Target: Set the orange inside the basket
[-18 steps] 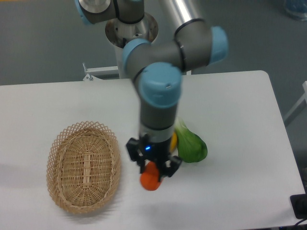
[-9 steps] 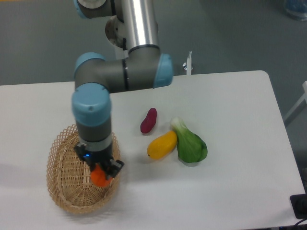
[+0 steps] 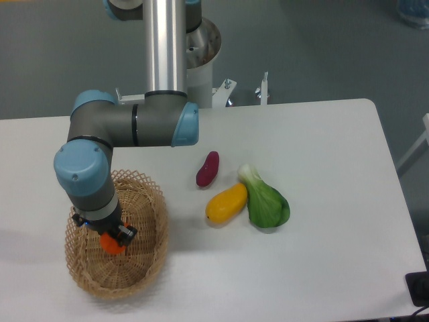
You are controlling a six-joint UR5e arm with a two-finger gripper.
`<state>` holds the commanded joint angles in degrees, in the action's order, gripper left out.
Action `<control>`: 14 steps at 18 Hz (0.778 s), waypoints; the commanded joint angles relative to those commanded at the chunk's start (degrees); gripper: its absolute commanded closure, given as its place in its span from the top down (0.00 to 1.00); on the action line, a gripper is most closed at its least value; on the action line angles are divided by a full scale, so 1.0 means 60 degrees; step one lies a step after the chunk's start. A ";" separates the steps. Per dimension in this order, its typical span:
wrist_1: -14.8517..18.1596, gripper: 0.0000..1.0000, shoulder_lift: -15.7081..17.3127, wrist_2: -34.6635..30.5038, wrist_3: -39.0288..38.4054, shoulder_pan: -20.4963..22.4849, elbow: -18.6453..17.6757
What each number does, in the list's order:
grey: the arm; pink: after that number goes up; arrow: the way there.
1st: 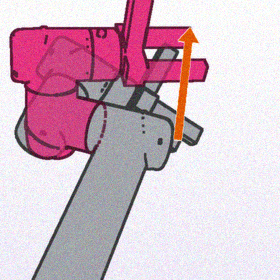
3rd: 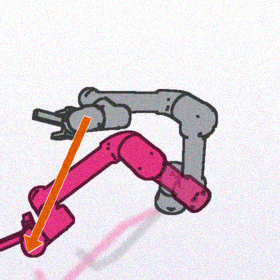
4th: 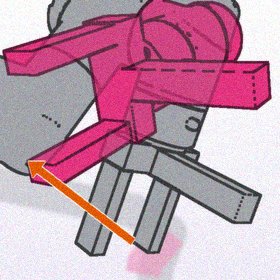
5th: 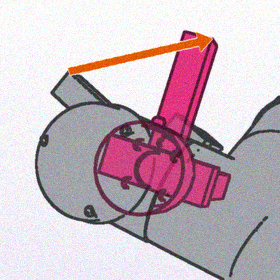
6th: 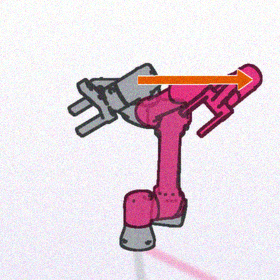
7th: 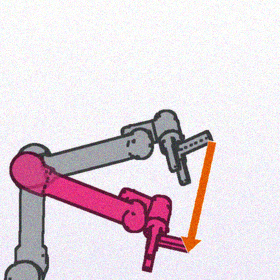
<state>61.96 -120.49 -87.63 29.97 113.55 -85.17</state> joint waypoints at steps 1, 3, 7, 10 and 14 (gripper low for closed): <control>0.0000 0.57 -0.0059 -0.0014 0.0014 -0.0015 -0.0014; 0.0000 0.70 -0.0074 -0.0015 0.0029 -0.0029 0.0029; 0.0000 1.00 0.0043 -0.0015 0.0073 -0.0029 0.0088; 0.0015 1.00 0.0204 0.0029 0.0131 -0.0029 0.0220; -0.0175 1.00 0.0395 0.0000 0.0161 -0.0015 0.0191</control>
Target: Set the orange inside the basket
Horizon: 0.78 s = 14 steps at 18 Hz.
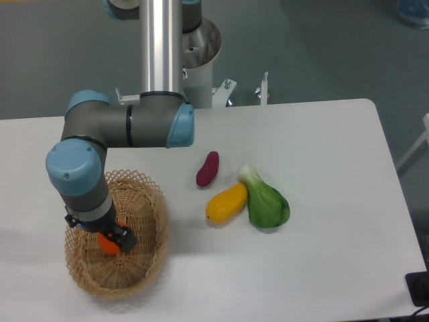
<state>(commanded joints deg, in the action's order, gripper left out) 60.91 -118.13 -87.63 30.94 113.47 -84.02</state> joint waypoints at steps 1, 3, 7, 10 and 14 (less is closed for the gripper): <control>0.0000 1.00 0.0000 -0.0015 0.0000 0.0015 0.0014; 0.0000 1.00 0.0044 -0.0015 -0.0014 0.0087 0.0015; 0.0000 1.00 0.0322 0.0043 -0.0014 0.0293 -0.0058; 0.0014 1.00 0.0322 0.0015 -0.0029 0.0293 -0.0073; 0.0014 1.00 0.0337 -0.0029 -0.0073 0.0293 -0.0088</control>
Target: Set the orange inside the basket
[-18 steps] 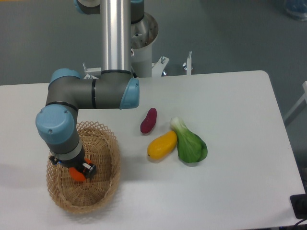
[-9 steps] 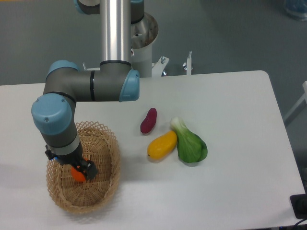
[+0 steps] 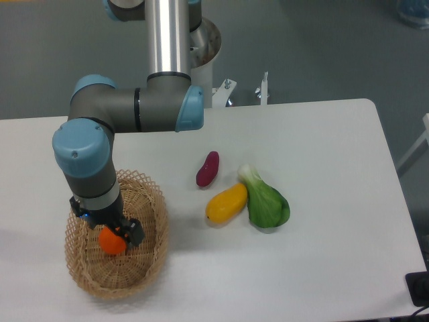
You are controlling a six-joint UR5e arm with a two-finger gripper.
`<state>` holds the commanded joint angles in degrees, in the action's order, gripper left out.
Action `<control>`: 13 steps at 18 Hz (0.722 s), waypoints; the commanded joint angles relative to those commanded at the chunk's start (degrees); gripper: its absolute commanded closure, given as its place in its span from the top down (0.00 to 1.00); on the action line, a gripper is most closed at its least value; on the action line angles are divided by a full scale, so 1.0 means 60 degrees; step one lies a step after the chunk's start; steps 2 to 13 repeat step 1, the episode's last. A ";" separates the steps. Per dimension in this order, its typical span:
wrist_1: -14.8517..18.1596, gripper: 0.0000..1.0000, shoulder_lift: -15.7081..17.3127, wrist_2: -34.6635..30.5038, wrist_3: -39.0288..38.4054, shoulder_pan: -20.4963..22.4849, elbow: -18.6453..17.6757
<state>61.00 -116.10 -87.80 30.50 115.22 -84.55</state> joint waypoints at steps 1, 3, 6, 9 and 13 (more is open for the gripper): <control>0.0000 1.00 0.0000 0.0000 0.0000 0.0000 0.0000; 0.0000 1.00 0.0000 0.0000 0.0000 0.0000 0.0000; 0.0000 1.00 0.0000 0.0000 0.0000 0.0000 0.0000; 0.0000 1.00 0.0000 0.0000 0.0000 0.0000 0.0000; 0.0000 1.00 0.0000 0.0000 0.0000 0.0000 0.0000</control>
